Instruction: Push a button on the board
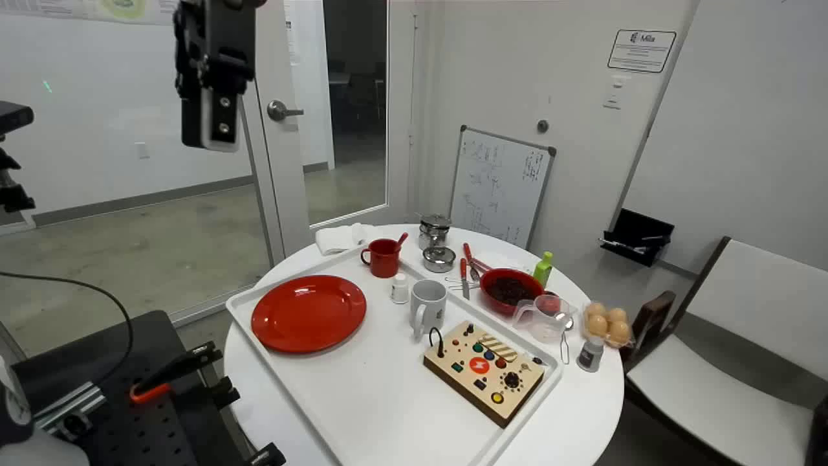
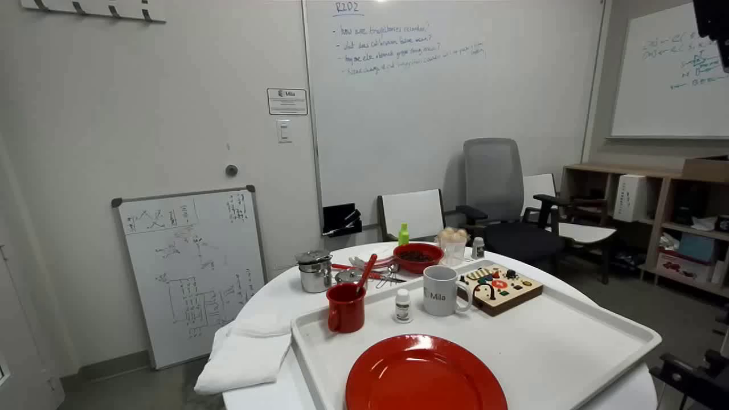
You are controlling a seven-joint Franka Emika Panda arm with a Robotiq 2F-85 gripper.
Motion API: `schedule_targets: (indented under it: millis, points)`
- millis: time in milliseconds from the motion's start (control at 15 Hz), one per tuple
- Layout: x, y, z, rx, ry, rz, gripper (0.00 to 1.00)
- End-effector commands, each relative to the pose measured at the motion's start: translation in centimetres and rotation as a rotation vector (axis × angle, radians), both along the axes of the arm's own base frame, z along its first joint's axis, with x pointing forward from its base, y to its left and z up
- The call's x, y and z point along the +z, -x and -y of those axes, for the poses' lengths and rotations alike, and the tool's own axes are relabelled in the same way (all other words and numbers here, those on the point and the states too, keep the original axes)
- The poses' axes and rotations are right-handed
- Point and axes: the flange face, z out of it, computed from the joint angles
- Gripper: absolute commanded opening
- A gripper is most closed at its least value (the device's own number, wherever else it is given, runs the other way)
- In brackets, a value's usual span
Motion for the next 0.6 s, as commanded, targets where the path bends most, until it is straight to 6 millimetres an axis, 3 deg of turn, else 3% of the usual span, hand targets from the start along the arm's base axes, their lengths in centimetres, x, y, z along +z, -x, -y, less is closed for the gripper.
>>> schedule_targets:
  millis: [0,267,533]
  points:
    - [0.0,0.0,0.0,0.0,0.0,-0.001,1.0]
    - [-1.1,-3.1,-1.7,0.041,0.026,0.008,1.0]
    - [-3.1,-8.4,-3.6,0.085,0.065,0.067,1.0]
